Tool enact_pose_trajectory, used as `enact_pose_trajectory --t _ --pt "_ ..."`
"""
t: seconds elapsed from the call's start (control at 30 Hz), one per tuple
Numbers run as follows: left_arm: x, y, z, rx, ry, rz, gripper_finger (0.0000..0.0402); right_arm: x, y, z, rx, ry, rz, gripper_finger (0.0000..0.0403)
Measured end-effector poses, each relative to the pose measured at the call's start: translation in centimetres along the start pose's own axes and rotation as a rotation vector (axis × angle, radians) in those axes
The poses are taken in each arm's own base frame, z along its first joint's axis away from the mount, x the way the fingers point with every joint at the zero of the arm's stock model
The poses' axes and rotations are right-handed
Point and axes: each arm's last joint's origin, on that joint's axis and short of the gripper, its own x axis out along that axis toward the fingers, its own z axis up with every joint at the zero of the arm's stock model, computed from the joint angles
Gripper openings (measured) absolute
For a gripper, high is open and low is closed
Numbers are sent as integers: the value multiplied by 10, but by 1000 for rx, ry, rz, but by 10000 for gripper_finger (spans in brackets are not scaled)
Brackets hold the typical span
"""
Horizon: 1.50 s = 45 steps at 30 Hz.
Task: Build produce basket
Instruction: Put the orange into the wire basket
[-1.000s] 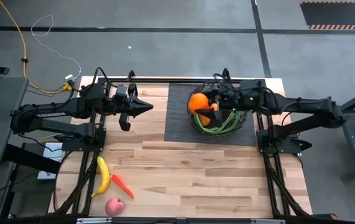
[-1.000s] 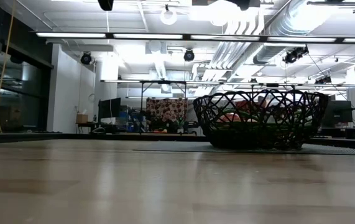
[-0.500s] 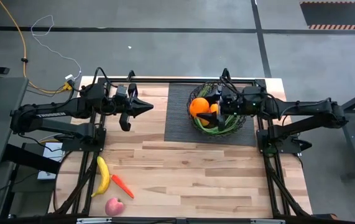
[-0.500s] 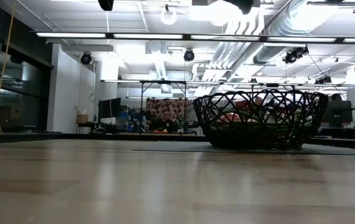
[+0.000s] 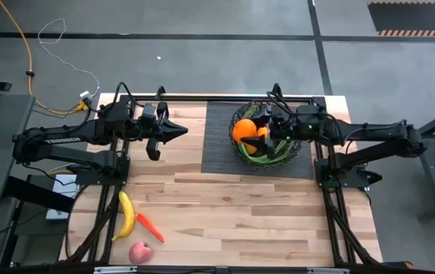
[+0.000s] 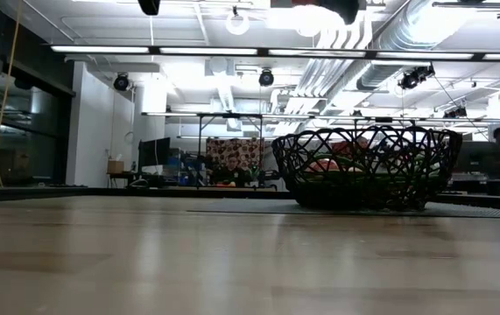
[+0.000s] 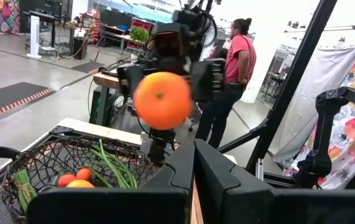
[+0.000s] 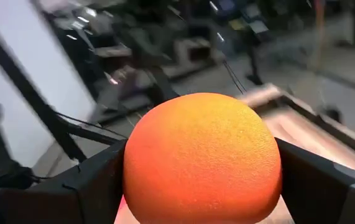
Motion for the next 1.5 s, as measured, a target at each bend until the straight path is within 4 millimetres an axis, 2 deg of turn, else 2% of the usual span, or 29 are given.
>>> enact_pose_trajectory --t 0.13,0.23,0.33,0.47,0.63,0.8,0.97,1.23,1.5 --pt "0 0 0 0 1 0 0 -11 -17 6 33 226 -215 339" --pt "0 0 0 0 2 0 0 -20 -33 -2 54 433 -403 339" --pt "0 0 0 9 2 -1 0 -25 -51 -19 141 602 -546 339" --pt "0 0 0 19 2 2 0 -24 -75 -52 215 772 -668 339" --pt "0 0 0 20 0 8 0 -16 -96 -86 222 830 -709 339" --pt "0 0 0 20 0 8 0 -13 -109 -107 214 905 -749 339" --pt "0 0 0 37 -1 12 0 -7 -116 -117 142 956 -797 339" --pt "0 0 0 36 -1 11 0 6 -127 -138 126 1076 -811 341" --pt "0 0 0 37 -1 11 0 9 -129 -142 123 1095 -821 356"
